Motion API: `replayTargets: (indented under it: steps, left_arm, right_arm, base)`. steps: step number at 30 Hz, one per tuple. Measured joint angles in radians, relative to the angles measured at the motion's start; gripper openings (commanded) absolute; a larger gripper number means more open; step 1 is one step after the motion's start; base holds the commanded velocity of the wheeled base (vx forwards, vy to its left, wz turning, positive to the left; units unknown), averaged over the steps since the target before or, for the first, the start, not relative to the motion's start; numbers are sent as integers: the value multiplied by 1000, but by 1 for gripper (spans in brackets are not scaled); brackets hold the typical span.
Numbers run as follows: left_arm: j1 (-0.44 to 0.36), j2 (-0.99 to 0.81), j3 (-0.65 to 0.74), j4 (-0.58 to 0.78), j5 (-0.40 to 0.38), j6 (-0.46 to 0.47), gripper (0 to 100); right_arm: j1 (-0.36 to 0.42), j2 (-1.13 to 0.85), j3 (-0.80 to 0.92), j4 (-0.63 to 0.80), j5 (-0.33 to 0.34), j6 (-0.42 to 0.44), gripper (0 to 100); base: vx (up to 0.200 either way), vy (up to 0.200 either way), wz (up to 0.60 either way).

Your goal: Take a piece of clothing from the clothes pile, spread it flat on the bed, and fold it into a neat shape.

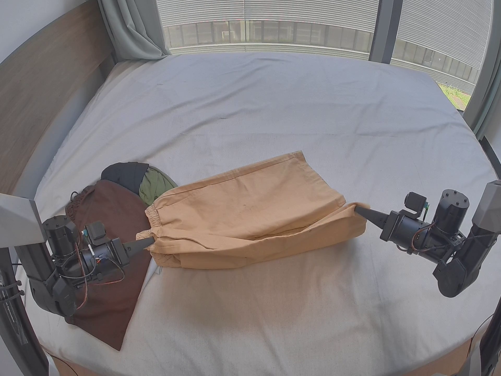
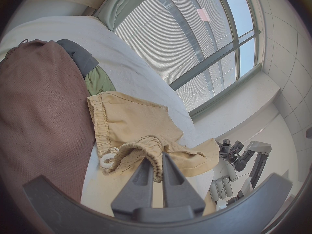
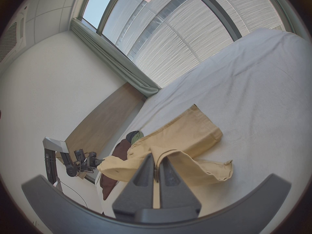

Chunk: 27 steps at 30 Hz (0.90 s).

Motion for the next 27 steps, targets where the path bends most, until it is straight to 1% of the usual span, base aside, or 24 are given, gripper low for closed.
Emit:
replayTargets:
  steps: [6,13,20,27]
  left_arm:
    - [-9,0,-10,0,4,-2,0]
    - [-10,0,-28,-1,19,-4,0]
    - [-9,1,-44,0,28,-14,0]
    - [-8,3,-73,0,69,-73,0]
  right_arm:
    - [2,-14,-49,1,-1,38,0]
    - [2,10,-190,20,-19,59,0]
    - [2,39,-331,131,-23,64,0]
    - [2,66,-472,240,-25,65,0]
  base:
    - [0,0,0]
    - [0,0,0]
    - [0,0,0]
    - [0,0,0]
